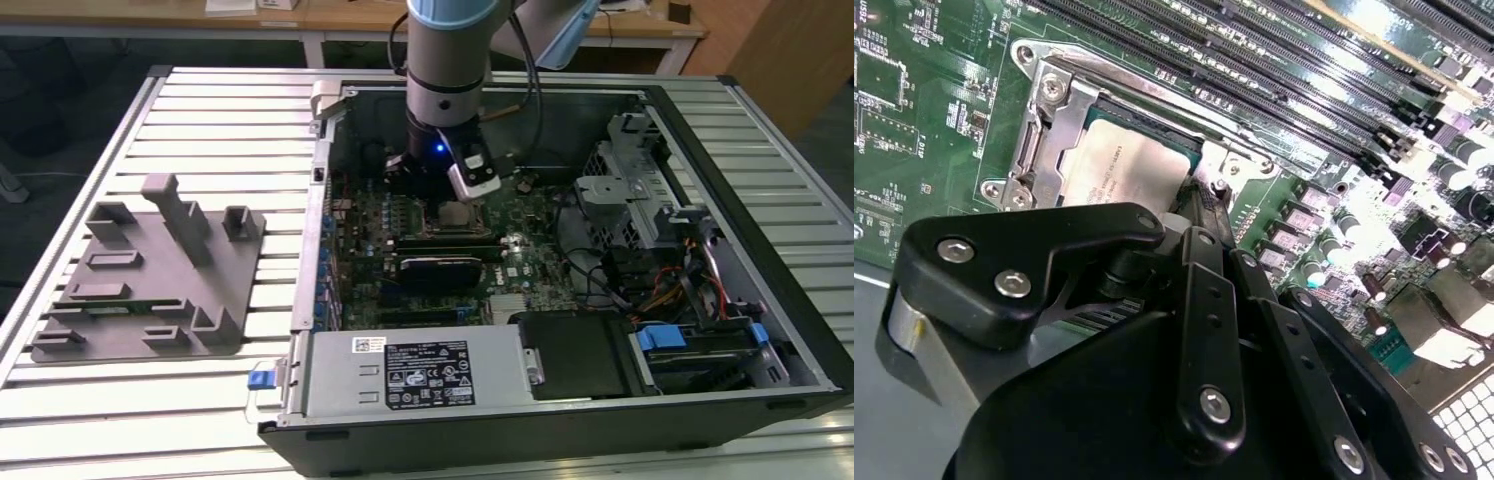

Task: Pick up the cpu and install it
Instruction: 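Close the cpu cover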

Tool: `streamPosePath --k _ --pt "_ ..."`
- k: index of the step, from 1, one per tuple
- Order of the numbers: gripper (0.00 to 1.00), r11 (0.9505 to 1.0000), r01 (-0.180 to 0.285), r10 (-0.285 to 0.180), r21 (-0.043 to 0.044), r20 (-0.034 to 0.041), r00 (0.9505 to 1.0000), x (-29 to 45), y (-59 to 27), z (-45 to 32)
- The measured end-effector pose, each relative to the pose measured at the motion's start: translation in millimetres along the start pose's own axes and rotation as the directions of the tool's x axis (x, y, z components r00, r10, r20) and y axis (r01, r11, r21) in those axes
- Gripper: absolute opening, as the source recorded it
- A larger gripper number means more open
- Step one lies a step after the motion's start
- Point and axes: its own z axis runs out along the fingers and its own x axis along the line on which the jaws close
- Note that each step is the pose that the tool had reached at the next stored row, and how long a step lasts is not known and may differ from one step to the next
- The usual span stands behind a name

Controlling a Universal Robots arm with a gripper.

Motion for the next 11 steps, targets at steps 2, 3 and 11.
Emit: streamPosePath --k 2,3,11 --pt "0.11 1.0 0.001 -0.001 -0.0002 0.0 1.0 -0.7 0.1 0.1" --pt "0.11 1.0 0.002 -0.002 -0.0001 -0.0002 1.0 -1.3 0.2 0.1" --pt "0.11 1.0 0.007 -0.007 0.0002 -0.0005 1.0 -6.5 0.8 0.0"
